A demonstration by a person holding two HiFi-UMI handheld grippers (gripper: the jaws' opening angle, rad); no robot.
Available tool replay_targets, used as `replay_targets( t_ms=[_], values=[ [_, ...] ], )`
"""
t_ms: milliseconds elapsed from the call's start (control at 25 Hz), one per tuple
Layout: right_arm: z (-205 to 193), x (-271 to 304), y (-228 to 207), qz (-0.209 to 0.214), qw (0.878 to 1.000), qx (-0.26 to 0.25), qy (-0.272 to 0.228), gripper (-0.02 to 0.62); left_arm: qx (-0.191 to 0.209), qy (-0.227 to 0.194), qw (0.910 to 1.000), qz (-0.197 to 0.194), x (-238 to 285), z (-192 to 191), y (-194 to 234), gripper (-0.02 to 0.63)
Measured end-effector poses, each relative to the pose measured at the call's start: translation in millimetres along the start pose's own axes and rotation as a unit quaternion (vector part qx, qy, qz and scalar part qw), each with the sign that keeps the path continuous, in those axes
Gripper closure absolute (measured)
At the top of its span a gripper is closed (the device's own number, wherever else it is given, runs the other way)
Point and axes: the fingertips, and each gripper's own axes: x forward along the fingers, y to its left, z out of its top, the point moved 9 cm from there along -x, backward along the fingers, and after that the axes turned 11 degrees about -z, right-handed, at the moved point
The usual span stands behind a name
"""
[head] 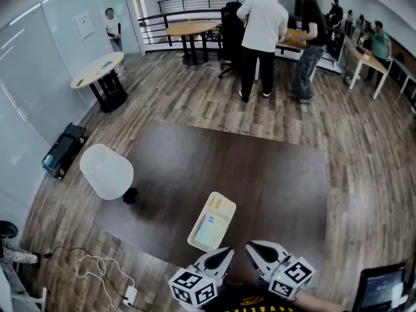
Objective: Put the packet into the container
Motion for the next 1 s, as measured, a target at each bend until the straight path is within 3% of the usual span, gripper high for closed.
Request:
replay_targets(
  t_ms=[1000],
  values=[
    [2, -9, 10, 0.005, 1.0, -0.006, 0.0, 0.584, -0.007, 0.003, 1.0, -0.002, -5, -2, -9, 0.606]
  ],
)
